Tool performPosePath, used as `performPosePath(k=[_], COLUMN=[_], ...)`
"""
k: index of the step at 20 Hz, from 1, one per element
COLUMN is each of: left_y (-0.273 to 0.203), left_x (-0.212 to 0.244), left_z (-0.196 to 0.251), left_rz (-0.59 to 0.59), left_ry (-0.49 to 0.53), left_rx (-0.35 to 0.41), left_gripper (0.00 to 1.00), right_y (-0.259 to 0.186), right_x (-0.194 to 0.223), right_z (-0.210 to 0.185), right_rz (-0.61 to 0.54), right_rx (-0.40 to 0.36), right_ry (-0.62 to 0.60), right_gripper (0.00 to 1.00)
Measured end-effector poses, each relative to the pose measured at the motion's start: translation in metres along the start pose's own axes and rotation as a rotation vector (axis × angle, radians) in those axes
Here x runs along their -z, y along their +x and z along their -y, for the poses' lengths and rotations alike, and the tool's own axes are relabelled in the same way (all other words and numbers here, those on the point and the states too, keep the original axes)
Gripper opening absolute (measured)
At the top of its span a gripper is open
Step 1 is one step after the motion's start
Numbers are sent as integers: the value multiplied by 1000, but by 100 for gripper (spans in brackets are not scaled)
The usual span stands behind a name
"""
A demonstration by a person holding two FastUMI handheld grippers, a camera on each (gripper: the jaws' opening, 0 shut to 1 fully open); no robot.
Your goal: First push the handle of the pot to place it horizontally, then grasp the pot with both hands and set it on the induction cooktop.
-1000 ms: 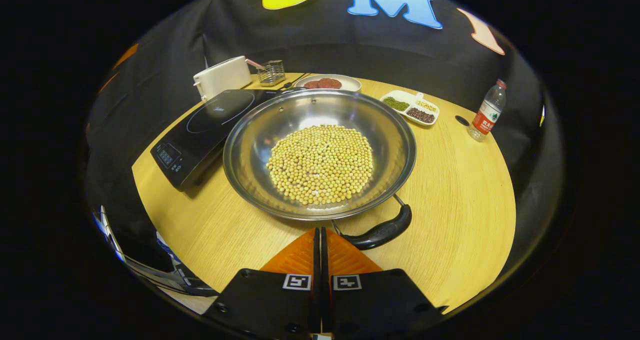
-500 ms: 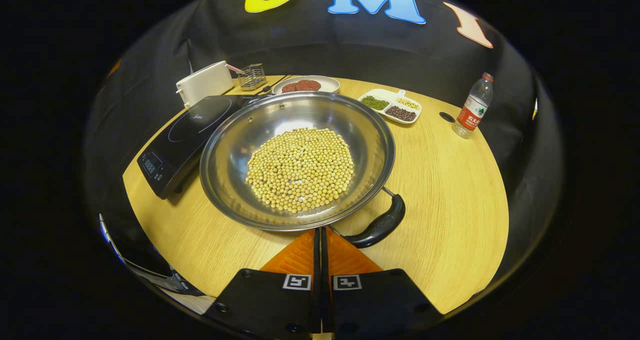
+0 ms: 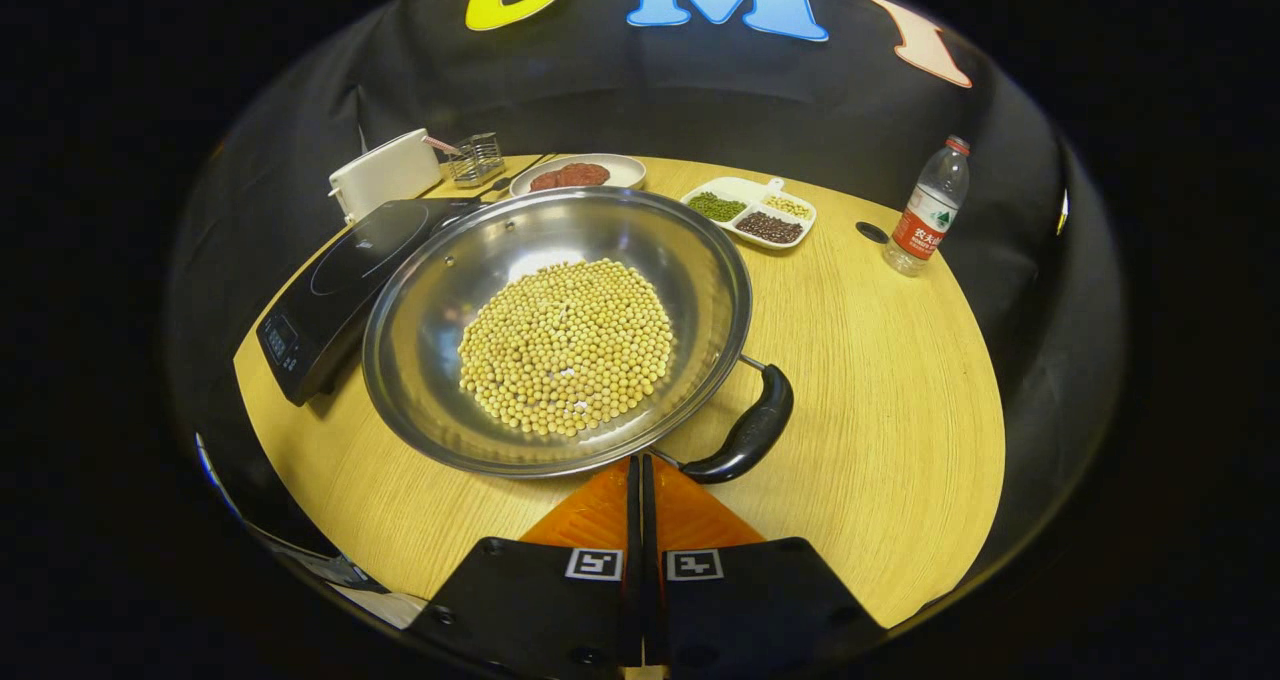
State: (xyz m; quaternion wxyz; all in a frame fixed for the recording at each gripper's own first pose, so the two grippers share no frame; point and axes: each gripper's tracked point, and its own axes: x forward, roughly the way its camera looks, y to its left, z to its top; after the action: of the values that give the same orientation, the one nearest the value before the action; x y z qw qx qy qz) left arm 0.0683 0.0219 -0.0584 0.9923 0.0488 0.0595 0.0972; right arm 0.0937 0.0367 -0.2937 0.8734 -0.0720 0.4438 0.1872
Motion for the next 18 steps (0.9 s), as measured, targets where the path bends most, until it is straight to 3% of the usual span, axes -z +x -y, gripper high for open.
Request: performPosePath(k=[18], left_y=[12], left_x=[18], left_z=[62], left_rz=[-48], left_ry=[14], left_rx=[-75], left_gripper=[84], right_y=[24], right_x=[-31], right_z=[41], right_rz=[84], right_rx=[-15], right_ry=[-37], right_gripper=[2])
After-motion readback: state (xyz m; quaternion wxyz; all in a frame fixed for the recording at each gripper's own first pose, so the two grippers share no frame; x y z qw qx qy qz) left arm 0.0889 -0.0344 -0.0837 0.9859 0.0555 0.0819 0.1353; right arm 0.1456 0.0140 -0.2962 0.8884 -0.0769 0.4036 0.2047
